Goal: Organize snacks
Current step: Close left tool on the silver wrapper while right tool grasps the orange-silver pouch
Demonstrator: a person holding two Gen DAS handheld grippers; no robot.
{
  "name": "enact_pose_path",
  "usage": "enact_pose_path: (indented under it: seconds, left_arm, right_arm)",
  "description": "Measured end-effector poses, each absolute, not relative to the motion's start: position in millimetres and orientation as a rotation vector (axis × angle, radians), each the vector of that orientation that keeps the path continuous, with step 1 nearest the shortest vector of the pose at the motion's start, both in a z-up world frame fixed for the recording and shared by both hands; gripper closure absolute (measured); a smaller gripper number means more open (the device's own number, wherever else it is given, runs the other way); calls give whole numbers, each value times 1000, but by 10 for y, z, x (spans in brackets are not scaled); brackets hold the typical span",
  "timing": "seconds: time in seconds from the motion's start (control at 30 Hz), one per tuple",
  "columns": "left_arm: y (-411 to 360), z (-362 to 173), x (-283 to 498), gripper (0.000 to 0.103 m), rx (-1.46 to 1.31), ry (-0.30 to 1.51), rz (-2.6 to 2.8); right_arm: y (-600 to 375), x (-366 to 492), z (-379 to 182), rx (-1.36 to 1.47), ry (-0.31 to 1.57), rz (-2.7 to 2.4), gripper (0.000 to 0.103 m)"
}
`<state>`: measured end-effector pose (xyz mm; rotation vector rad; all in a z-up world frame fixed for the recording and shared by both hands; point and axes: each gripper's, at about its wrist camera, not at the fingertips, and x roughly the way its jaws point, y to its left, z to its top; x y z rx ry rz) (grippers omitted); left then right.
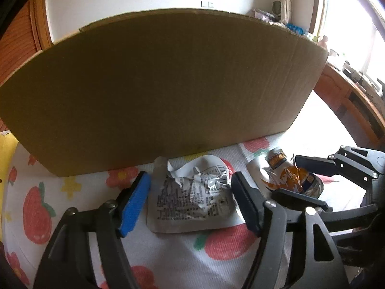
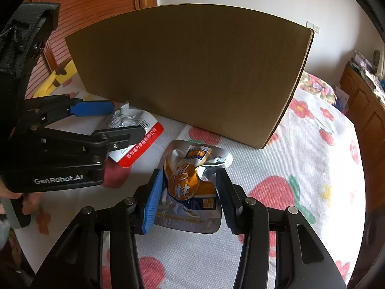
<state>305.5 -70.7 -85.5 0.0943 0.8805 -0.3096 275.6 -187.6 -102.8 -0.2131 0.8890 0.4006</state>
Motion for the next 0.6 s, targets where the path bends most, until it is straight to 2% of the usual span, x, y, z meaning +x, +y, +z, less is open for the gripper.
enact_pose_path:
  seconds: [0.2, 0.6]
  left_arm:
    - [-766, -878, 3163, 21, 116, 909, -319]
    - [-810, -934, 3138, 23, 138, 909, -329]
  right_arm:
    - [-1881, 2753, -1031, -211, 888, 402, 56]
    - [-1892, 2752, -1029, -214, 888, 401, 56]
